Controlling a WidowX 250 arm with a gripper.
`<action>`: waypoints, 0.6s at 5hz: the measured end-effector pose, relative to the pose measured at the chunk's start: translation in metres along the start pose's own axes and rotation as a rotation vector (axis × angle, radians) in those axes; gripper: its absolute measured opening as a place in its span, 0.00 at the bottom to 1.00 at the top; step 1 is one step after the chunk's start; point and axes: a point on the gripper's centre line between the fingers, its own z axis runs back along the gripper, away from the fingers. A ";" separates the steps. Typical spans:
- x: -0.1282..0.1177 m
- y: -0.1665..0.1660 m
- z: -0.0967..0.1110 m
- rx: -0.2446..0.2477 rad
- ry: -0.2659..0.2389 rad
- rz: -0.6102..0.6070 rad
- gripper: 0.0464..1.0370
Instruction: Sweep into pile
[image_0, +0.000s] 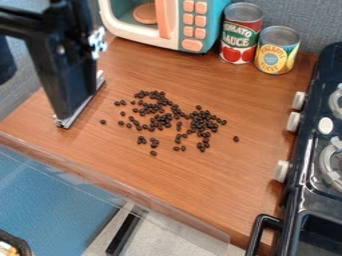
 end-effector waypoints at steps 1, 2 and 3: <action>-0.001 0.000 -0.003 -0.007 0.007 -0.014 0.96; 0.022 0.043 -0.015 -0.046 -0.008 0.001 0.96; 0.037 0.058 -0.026 -0.074 -0.012 -0.037 0.96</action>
